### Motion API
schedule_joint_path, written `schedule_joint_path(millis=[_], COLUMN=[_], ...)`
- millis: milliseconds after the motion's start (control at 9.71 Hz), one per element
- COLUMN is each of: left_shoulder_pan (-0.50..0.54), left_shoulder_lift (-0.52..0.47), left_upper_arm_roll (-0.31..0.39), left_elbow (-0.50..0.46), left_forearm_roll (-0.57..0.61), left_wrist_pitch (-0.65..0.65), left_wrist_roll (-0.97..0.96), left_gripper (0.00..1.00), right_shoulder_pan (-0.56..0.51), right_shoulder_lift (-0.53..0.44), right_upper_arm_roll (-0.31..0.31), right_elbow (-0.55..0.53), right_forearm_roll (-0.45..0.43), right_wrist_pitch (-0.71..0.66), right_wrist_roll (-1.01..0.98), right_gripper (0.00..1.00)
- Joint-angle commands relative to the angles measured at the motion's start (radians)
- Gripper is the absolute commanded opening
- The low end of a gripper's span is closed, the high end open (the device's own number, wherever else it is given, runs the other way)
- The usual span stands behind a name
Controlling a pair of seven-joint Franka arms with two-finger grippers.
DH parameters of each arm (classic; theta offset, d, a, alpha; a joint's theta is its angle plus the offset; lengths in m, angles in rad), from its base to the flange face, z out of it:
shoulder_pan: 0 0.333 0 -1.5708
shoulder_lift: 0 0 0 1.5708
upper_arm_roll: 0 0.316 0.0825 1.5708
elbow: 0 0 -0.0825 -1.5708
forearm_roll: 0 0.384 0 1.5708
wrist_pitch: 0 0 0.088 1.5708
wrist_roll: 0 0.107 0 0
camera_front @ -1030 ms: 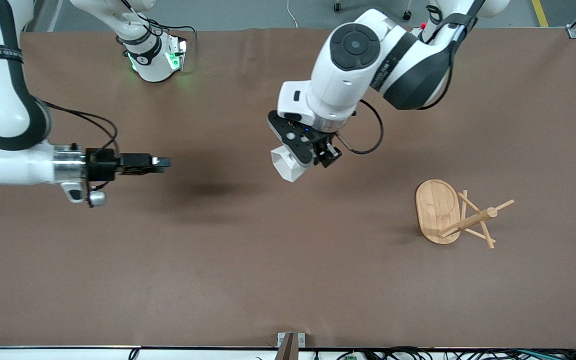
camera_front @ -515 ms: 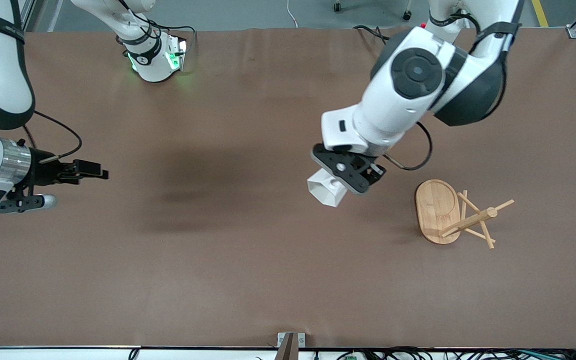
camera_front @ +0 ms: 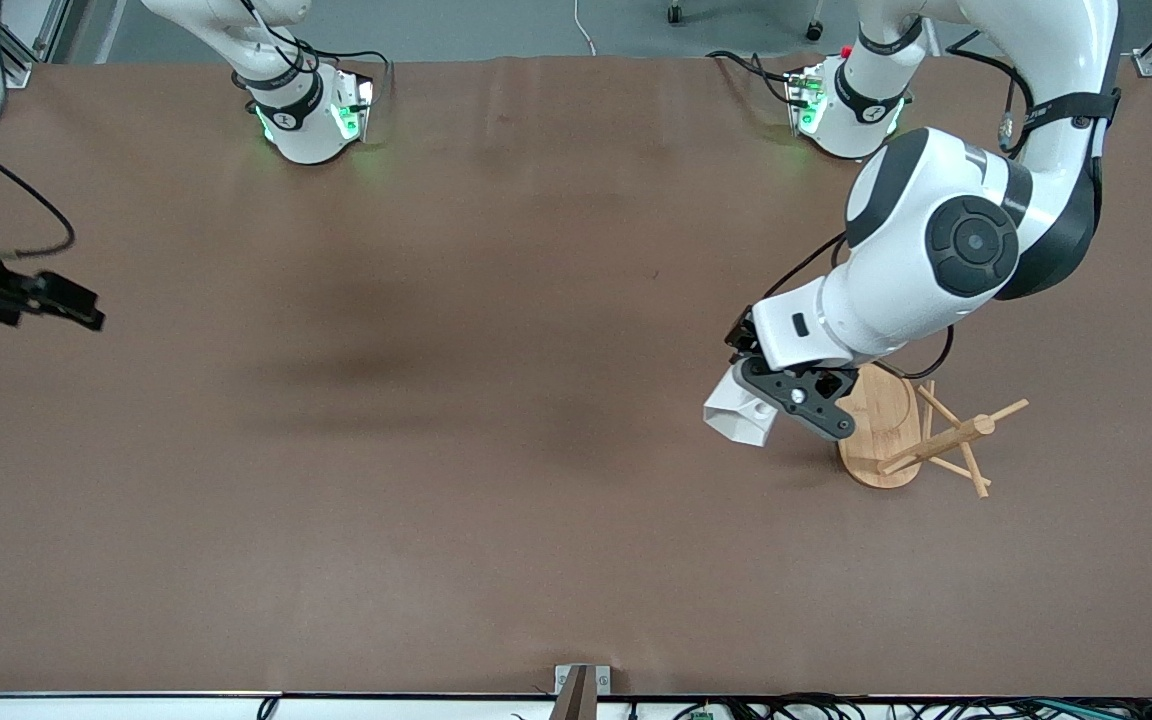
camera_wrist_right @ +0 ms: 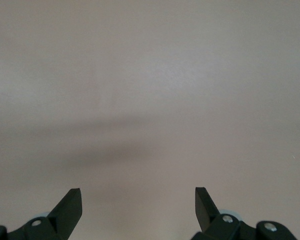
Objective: Hang cup on rack
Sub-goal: 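Carry the cup with the left gripper over the wooden rack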
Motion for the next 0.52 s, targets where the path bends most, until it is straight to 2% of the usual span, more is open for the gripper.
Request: schedule_joint_path(millis=[0, 206, 412], left_shoulder_pan=[0.054, 0.093, 0.113], left_shoulder_lift=[-0.149, -0.175, -0.191], left_upper_arm_roll=[0.004, 0.013, 0.03], left_elbow=[-0.269, -0.346, -0.385], left_forearm_roll=[-0.019, -0.018, -0.016], left_wrist_pitch=[0.095, 0.129, 0.137], left_wrist_roll=[0.038, 0.087, 0.126], left_gripper=[0.02, 0.02, 0.02], right_shoulder_pan=[-0.009, -0.012, -0.004], right_shoulder_lift=[-0.104, -0.06, -0.06], right_upper_arm_roll=[-0.027, -0.023, -0.02], right_elbow=[0.0, 0.092, 0.097], right_forearm_roll=[0.002, 0.005, 0.023], right_wrist_pitch=[-0.077, -0.1, -0.102], right_wrist_roll=[0.055, 0.104, 0.104], right_gripper=[1.0, 1.0, 1.0])
